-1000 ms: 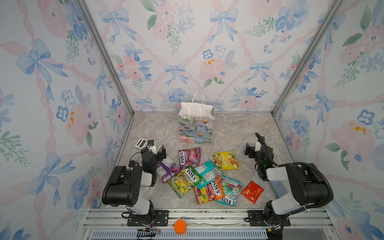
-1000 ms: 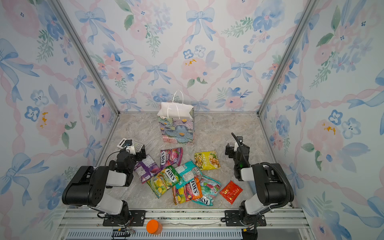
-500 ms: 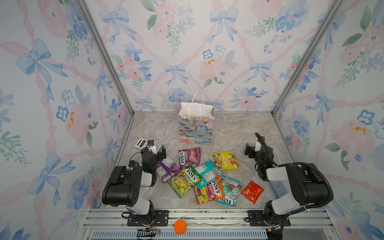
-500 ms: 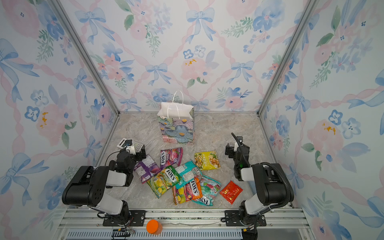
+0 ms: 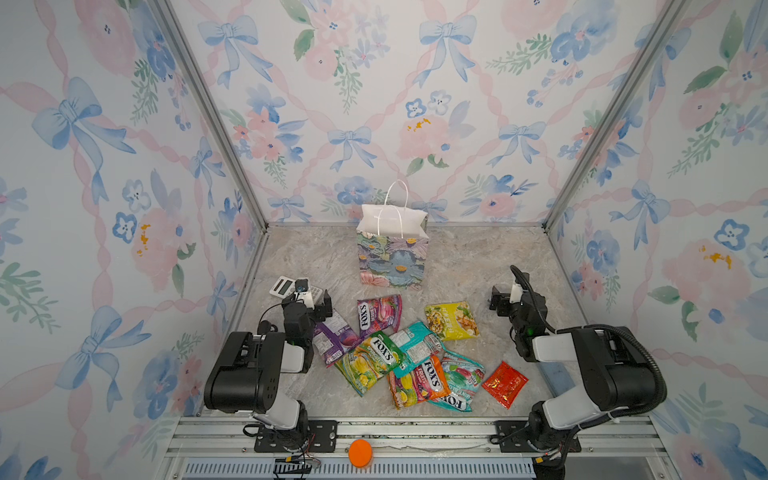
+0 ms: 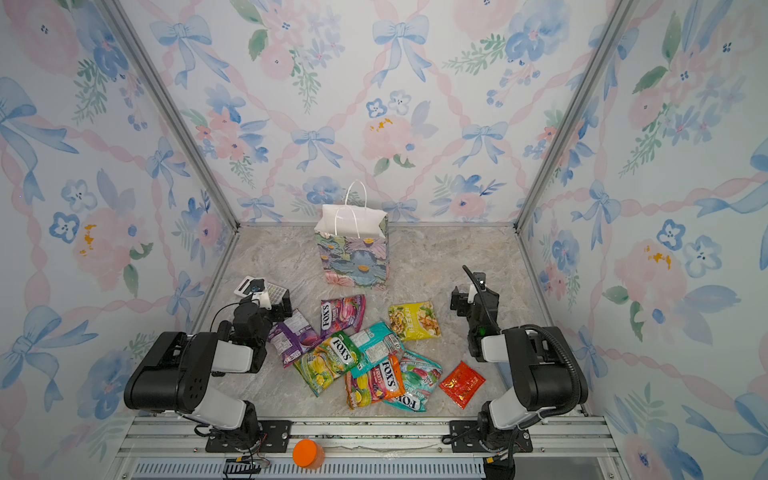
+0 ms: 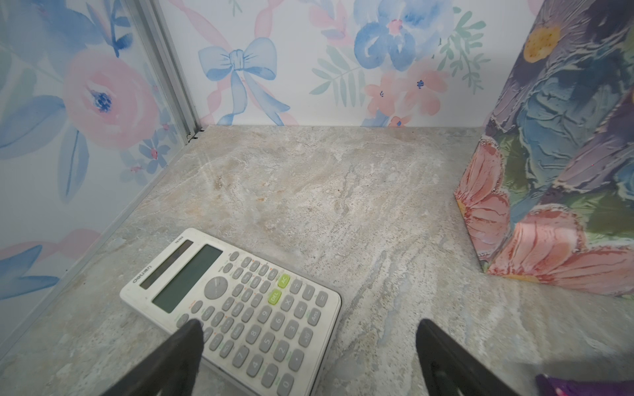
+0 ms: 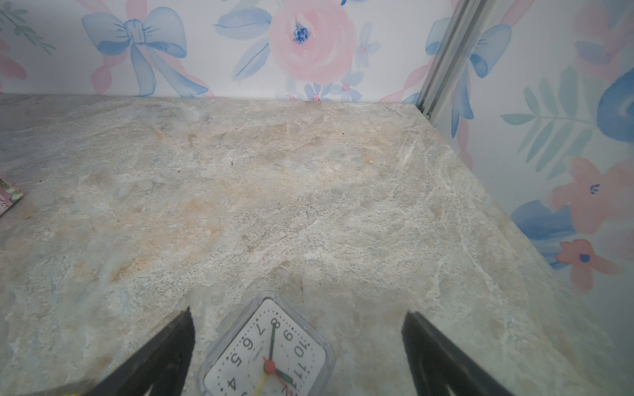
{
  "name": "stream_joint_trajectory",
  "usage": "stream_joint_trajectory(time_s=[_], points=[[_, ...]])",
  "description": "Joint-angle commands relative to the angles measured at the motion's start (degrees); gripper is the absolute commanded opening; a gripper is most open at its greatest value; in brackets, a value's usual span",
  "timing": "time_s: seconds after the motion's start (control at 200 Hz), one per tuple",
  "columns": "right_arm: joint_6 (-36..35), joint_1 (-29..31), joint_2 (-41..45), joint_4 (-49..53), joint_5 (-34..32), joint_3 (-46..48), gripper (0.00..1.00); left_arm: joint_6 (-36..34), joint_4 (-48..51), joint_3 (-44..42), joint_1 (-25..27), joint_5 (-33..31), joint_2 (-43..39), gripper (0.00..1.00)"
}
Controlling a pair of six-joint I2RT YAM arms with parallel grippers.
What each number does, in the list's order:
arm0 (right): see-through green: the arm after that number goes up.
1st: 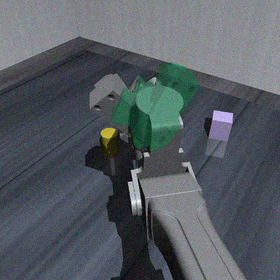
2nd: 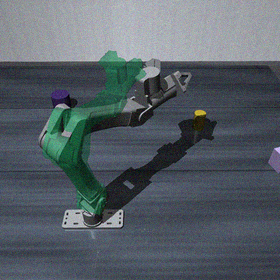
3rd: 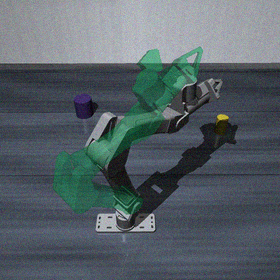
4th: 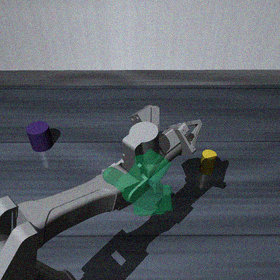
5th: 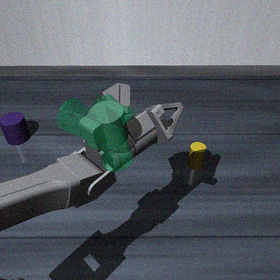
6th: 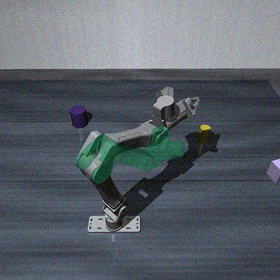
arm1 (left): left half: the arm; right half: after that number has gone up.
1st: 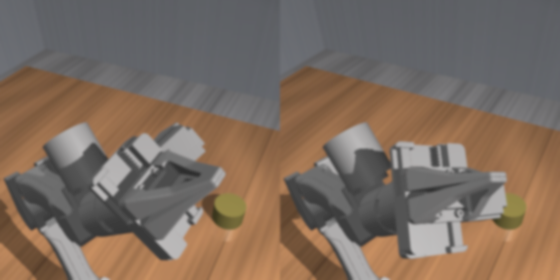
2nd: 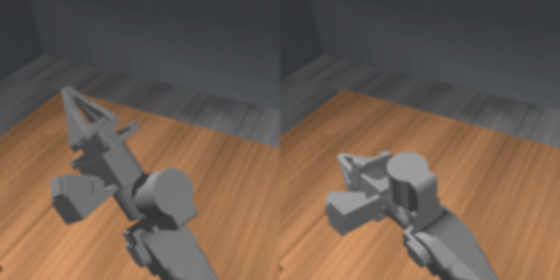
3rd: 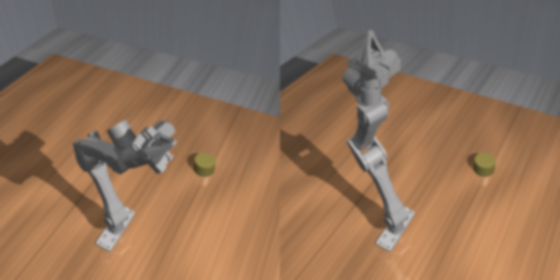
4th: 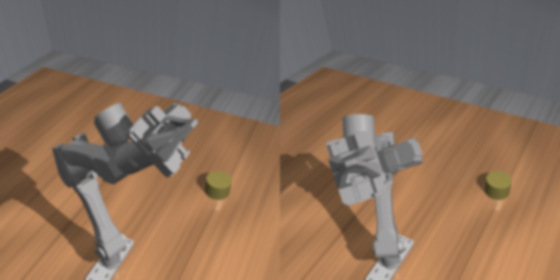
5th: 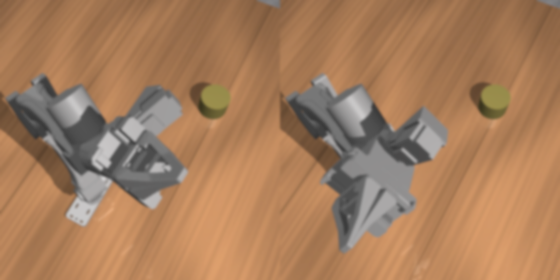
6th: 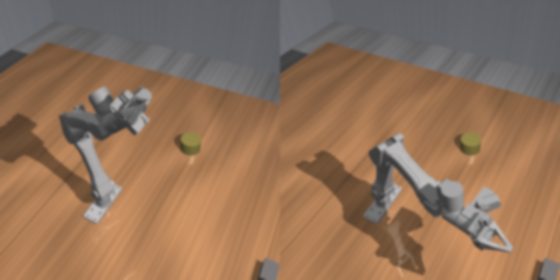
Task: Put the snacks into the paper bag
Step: 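Raise both grippers from rest toward the floral paper bag, then grasp the bag's top edge with the left gripper while the right hovers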
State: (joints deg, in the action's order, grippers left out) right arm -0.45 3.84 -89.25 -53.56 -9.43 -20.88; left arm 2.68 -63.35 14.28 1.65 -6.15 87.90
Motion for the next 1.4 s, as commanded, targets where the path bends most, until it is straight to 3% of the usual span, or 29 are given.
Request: stream_joint_trajectory(time_s=[0.0, 0.12, 0.225, 0.3, 0.395, 0.45, 0.51, 0.655, 0.705, 0.77, 0.83, 0.885, 0.95, 0.985, 1.045, 1.115, 1.255, 1.395], points=[[0.05, 0.28, 0.75, -0.16, -0.48, -0.66, 0.96, -2.37, -0.56, 0.75, 1.17, 0.52, -0.48, 0.98], [-0.10, 0.44, 3.63, 3.67, -0.44, -1.46, 0.96, -3.20, 1.94, 1.09, 2.24, -0.50, -3.13, 0.98], [0.40, 0.74, 9.60, 19.75, -1.30, -7.41, 0.97, -1.83, 11.62, 3.54, 2.82, -2.92, -8.63, 0.98], [3.85, 1.63, 12.64, 31.73, -6.52, -13.92, 0.96, 1.18, 18.55, 5.28, 2.83, -4.69, -13.77, 0.98], [6.70, 3.00, 14.85, 41.57, -7.15, -21.35, 0.96, 5.14, 22.21, 5.95, 2.83, -4.20, -20.82, 0.98], [12.25, 3.09, 16.22, 41.48, -7.16, -22.83, 0.96, 7.27, 23.47, 6.65, 2.81, -3.85, -24.18, 0.98], [23.38, 1.42, 17.69, 40.27, -6.66, -22.42, 0.96, 10.72, 23.87, 7.50, 2.75, -4.77, -26.97, 0.98], [30.15, -6.10, 14.65, 26.81, 10.83, -16.75, 0.96, 26.39, 32.37, 9.72, 2.51, -17.32, -31.74, 0.98], [30.89, -7.17, 13.85, 27.45, 13.89, -17.05, 0.96, 26.95, 32.42, 9.29, 1.98, -14.97, -32.87, 0.98], [27.50, -5.84, 14.59, 35.23, 10.87, -19.66, 0.97, 27.17, 34.11, 9.85, 1.65, -11.48, -33.88, 0.98], [20.89, -0.87, 16.00, 45.42, -0.75, -24.01, 0.97, 27.04, 38.10, 11.57, 1.54, -9.88, -34.15, 0.98], [16.56, 3.25, 16.98, 48.29, -9.02, -25.80, 0.96, 27.01, 42.11, 13.40, 1.51, -9.44, -34.28, 0.98], [20.12, 5.64, 18.07, 47.08, -16.23, -24.86, 0.96, 26.85, 44.24, 14.96, 1.39, -8.35, -34.70, 0.98], [22.06, 4.55, 18.29, 46.28, -13.97, -23.79, 0.96, 26.74, 44.44, 15.51, 1.34, -7.49, -34.97, 0.98], [22.75, -0.37, 17.65, 43.84, -1.23, -22.00, 0.97, 26.56, 44.58, 16.94, 1.21, -5.71, -35.20, 0.97], [25.27, -3.70, 16.83, 41.35, 6.56, -20.49, 0.96, 25.91, 46.55, 20.18, 1.00, -3.51, -34.81, 0.96], [22.89, -1.64, 17.40, 47.85, 4.63, -23.35, 0.96, 23.74, 56.47, 31.63, 0.99, 0.77, -30.31, 0.95], [18.98, 2.34, 16.30, 56.53, 3.32, -28.40, 0.97, 19.55, 69.91, 47.11, 0.99, 10.32, -19.86, 0.90]])
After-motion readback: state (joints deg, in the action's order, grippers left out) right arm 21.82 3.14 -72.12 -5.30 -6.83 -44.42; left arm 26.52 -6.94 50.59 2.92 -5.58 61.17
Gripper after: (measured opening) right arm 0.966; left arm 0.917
